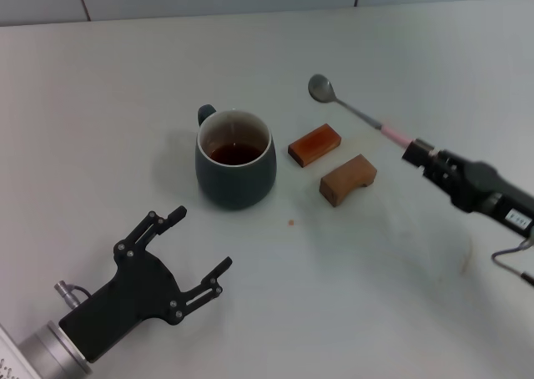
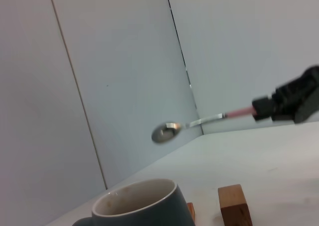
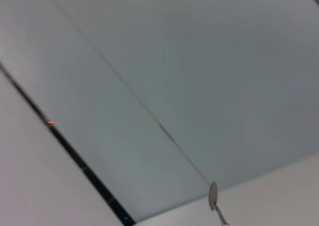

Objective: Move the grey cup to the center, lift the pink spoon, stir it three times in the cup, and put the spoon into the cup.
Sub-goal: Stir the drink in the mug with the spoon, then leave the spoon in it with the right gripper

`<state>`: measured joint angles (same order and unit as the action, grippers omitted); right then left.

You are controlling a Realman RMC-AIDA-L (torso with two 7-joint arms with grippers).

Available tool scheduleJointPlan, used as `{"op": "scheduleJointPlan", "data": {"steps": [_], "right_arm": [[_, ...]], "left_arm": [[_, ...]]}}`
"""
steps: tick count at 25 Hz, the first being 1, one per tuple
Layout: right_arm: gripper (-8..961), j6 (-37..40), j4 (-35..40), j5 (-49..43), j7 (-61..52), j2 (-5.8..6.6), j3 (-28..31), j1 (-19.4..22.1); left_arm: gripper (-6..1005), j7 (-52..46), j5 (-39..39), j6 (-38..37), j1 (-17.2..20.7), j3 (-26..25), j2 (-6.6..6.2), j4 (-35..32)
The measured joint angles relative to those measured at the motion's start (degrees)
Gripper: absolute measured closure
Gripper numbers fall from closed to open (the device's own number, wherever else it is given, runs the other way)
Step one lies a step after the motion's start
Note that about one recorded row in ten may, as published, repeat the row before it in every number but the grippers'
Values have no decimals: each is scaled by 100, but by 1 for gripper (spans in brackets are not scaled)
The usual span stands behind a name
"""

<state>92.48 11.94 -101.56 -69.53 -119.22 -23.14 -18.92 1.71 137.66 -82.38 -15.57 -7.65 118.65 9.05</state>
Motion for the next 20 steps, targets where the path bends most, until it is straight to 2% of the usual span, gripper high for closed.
{"op": "scheduleJointPlan", "data": {"steps": [1,2,5,6,7,10,11,12,14,16,17,20], "right_arm": [[827,187,388,-18,-265,-5,-74,-45],[827,187,388,-18,-265,-5,-74,-45],[827,262,1030,-21,-759,-28,-351,-133],[827,300,1469,1,-1045,-40,-558,-190],[827,300,1469,1,-1045,-40,-558,-190],[828,339,2091,21,-1458,-45,-830,-246],[828,345,2608,24,-1799,-45,-1085,-254],[828,345,2608,24,-1799,-45,-1085,-254],[828,346,3143,24,-2146,-51,-1337,-230],[828,332,4068,30,-2732,-60,-1767,-144],[828,332,4068,30,-2732,-60,-1767,-144],[828,292,5008,11,-3400,-46,-2116,-88]], "left_arm": [[152,1,-5,5,1,0,0,0],[152,1,-5,5,1,0,0,0],[152,2,-9,18,7,0,0,0],[152,3,-11,26,11,0,0,0],[152,3,-11,26,11,0,0,0],[152,4,-11,32,11,0,0,0],[152,5,-9,34,10,0,0,0],[152,5,-9,34,10,0,0,0],[152,5,-8,36,4,0,0,0],[152,0,-8,39,-12,0,0,0],[152,0,-8,39,-12,0,0,0],[152,5,-10,39,-16,0,0,0]]}}
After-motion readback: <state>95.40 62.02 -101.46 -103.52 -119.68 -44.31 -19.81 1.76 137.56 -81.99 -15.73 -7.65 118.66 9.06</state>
